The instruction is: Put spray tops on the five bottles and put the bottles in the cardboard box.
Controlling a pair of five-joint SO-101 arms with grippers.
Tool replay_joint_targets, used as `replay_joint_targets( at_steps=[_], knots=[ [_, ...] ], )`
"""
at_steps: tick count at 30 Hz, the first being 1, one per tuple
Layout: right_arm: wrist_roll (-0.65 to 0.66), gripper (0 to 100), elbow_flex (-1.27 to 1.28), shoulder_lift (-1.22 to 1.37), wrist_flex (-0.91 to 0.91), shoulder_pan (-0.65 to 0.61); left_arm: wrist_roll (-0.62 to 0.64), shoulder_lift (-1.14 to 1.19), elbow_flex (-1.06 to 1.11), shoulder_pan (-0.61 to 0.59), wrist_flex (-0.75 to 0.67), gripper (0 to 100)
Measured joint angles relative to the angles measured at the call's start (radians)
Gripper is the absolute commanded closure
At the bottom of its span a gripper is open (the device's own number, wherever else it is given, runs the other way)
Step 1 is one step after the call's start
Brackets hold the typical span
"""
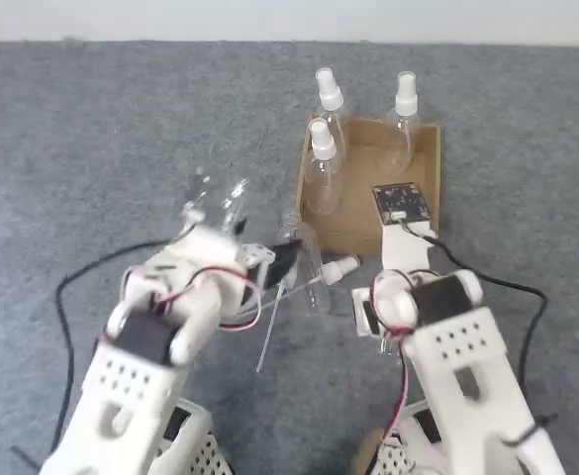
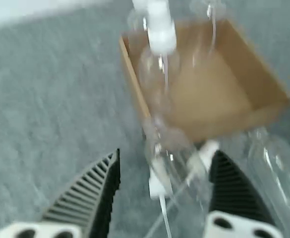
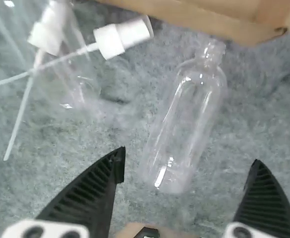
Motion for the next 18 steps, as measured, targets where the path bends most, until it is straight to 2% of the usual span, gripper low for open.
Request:
replay_joint_targets(
  at_steps=[7,15,18],
  knots=[
    [-0.015,67.2,0.006,0.155,-0.107,0.000,0.051,0.219,-0.046,0.005,0.037,64],
    [-0.015,67.4,0.095,0.229,-0.269,0.000,0.092,0.227,0.017,0.005,-0.057,65],
    [-0.015,71.8,0.126,0.229,-0.311,-0.002,0.094,0.227,0.032,0.005,-0.084,65]
  ],
)
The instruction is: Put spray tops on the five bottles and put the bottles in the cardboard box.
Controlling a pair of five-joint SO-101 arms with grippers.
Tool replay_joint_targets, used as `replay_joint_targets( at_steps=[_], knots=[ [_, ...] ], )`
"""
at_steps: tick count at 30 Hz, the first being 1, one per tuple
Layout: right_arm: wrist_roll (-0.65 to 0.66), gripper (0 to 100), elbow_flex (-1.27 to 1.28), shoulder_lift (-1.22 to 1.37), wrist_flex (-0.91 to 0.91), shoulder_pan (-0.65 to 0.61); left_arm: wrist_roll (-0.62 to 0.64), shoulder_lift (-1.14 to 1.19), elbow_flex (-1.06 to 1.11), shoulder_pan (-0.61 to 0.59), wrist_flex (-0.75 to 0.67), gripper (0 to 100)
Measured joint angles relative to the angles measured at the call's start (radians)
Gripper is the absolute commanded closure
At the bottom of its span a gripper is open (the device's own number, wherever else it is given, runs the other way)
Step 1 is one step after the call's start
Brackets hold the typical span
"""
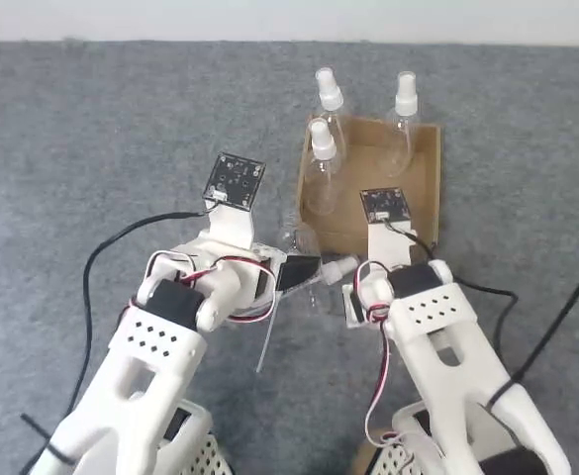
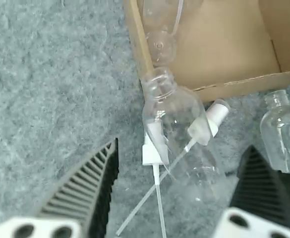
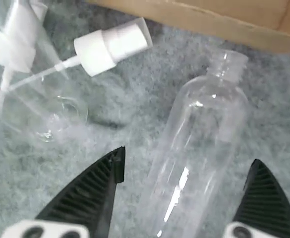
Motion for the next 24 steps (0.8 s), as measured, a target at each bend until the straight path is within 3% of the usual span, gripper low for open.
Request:
replay_joint_targets(
  at_steps=[8,17,24],
  knots=[
    [0.000,94.6,0.040,0.000,-0.025,0.006,0.000,0.000,0.003,0.000,-0.008,65],
    [0.143,98.3,0.040,0.000,-0.025,0.075,0.000,0.000,0.003,0.000,-0.008,65],
    [0.164,98.2,0.072,-0.015,-0.031,0.077,0.000,0.000,0.003,0.000,-0.008,65]
  ],
)
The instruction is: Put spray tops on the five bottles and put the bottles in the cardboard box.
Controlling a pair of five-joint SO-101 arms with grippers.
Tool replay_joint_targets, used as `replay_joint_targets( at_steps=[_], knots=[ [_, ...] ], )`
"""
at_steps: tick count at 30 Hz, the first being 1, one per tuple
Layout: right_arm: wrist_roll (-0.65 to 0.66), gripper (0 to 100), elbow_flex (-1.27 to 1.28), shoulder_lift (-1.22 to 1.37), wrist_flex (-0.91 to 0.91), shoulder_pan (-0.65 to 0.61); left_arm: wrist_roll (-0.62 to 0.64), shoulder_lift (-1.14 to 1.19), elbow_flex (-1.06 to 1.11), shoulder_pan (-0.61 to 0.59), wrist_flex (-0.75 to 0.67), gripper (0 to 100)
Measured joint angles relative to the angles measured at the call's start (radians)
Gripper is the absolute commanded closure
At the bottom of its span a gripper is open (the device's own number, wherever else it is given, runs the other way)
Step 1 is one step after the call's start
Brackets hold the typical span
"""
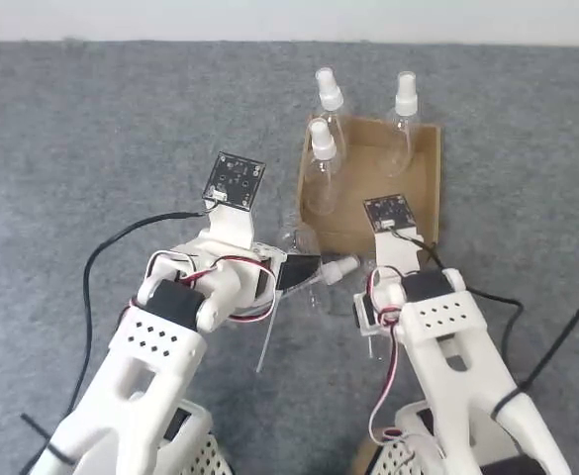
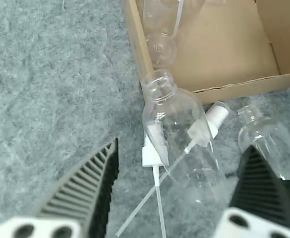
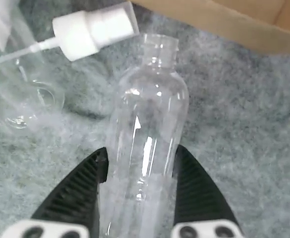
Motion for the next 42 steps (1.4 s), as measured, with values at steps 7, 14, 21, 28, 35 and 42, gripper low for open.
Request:
replay_joint_targets(
  at_steps=[7,14,21,28,35,42],
  knots=[
    [0.002,98.1,0.008,0.002,-0.006,0.002,0.000,0.000,0.000,0.000,0.000,65],
    [0.002,93.0,0.008,0.002,-0.006,0.002,0.000,0.000,0.000,0.000,0.000,65],
    [0.002,77.3,0.015,0.000,-0.008,-0.009,0.000,0.000,0.000,0.000,0.000,65],
    [0.005,99.8,0.089,0.034,-0.002,0.002,0.000,0.000,0.000,0.000,0.000,65],
    [0.005,99.1,0.089,0.034,-0.002,-0.003,0.000,0.000,0.000,0.000,0.000,65],
    [0.005,99.2,-0.086,0.034,0.147,-0.005,0.000,0.000,0.000,-0.054,0.000,65]
  ],
)
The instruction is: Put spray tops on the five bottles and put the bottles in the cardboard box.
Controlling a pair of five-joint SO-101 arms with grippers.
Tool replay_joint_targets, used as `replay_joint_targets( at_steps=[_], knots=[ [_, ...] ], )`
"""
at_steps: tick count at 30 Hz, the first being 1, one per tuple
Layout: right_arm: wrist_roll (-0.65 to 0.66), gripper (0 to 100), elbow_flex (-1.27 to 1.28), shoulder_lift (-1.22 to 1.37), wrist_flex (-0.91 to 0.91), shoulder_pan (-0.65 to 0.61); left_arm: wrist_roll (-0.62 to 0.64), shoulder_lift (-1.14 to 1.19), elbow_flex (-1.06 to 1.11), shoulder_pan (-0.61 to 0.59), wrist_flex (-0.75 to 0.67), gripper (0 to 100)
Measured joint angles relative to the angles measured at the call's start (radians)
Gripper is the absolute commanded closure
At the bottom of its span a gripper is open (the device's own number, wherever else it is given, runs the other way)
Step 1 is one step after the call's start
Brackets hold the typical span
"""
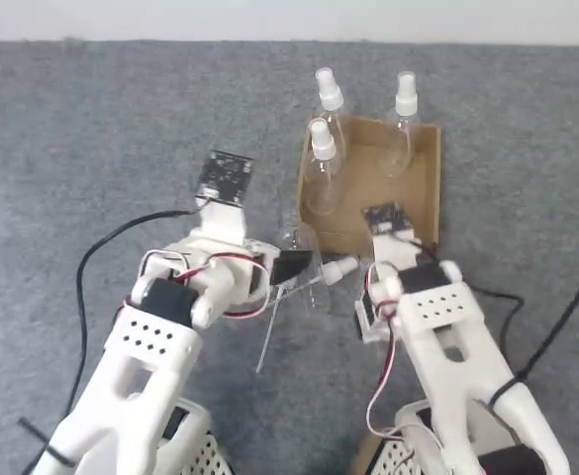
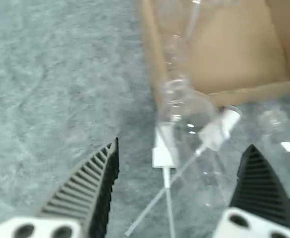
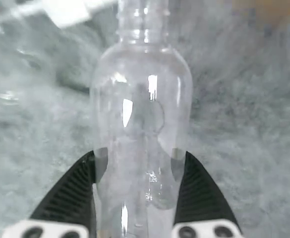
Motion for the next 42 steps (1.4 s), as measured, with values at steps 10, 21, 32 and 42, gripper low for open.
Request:
replay_joint_targets(
  at_steps=[10,21,32,42],
  knots=[
    [0.000,99.2,-0.436,0.000,0.394,0.003,0.000,0.000,0.000,-0.064,0.000,65],
    [0.284,99.2,-0.608,0.000,0.454,0.450,0.000,0.000,0.000,-0.064,0.000,65],
    [0.512,99.2,-0.367,0.060,0.005,0.853,0.000,0.003,0.000,0.031,0.000,65],
    [0.528,99.2,-0.342,0.351,-0.233,0.885,0.000,0.008,0.017,0.043,0.000,65]
  ],
)
